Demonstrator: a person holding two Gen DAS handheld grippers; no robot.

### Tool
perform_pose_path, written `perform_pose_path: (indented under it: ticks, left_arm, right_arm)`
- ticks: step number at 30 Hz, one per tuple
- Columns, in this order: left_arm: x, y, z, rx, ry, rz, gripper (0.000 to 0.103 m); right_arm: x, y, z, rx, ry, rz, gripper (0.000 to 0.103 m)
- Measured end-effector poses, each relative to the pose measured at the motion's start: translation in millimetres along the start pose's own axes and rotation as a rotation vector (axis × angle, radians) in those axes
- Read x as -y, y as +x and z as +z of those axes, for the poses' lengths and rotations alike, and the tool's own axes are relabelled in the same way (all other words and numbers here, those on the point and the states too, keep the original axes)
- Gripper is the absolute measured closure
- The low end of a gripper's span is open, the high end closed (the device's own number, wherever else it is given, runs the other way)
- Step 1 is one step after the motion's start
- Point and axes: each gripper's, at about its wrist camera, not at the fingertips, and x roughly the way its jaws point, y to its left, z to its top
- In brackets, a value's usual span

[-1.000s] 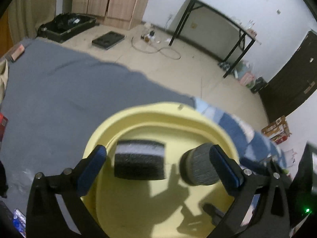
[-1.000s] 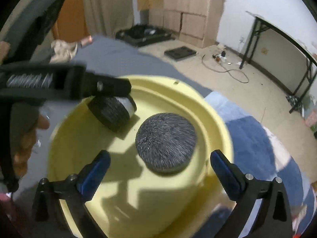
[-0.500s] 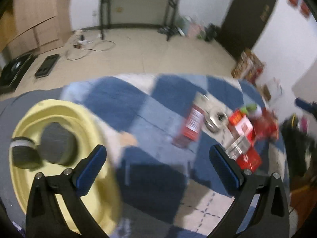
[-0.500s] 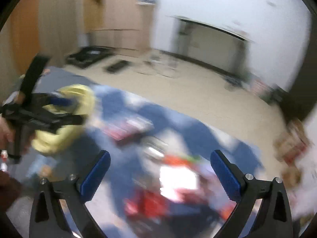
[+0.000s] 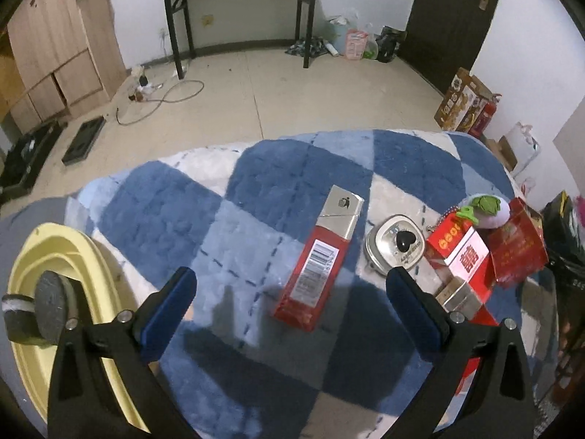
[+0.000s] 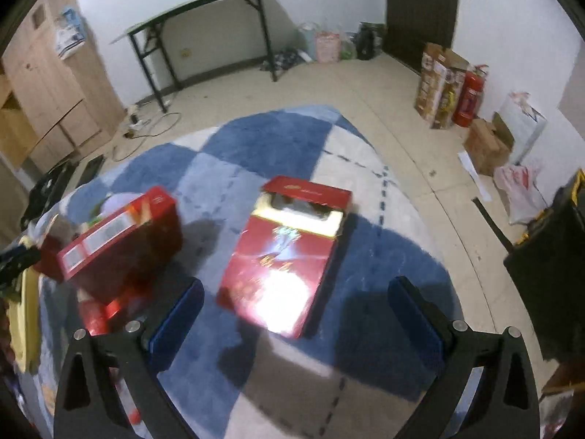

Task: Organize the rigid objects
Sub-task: 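Grasp the red-silver cigarette box with left tool while right grasps red box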

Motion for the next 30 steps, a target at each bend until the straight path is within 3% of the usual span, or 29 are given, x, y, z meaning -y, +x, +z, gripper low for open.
perform_pose_path:
  ticks: [7,11,15,18,22,30]
  left_arm:
    - [12.0,14.9,7.7,0.004,0.008,0.004,0.000]
    - [17.3,21.0,9.7,0.014,0.021,-0.010,0.001]
    - [14.3,29.4,8.9,-0.023,-0.003,-0.037,0.043]
    - [14.0,29.5,7.2,-0.023,0.017,-0.040,0.071]
    - [10.0,20.9,4.7,-0.006,0.024,-0.049,0.079]
    - [-11.9,-34.2,2.0,0.044,0.020,-0.089,0.079]
  right_arm:
    - [-19.2,38.3,8.2,-0.005,-0.014,0.015,0.001]
    - [-18.9,52.4,7.5,-0.018,-0.020,-0.001,0.007]
    - [-19.7,54.0,8.0,-0.005,-0.116,-0.009,0.029]
    - [-13.5,51.5,7.6,0.001,-0.127,0.009,0.035]
    - [-9.8,44.5,5.7,0.010,-0.171,0.024,0.046]
    - [-13.3,1.3,-3.9,0.059,-0.249,0.053,0.047]
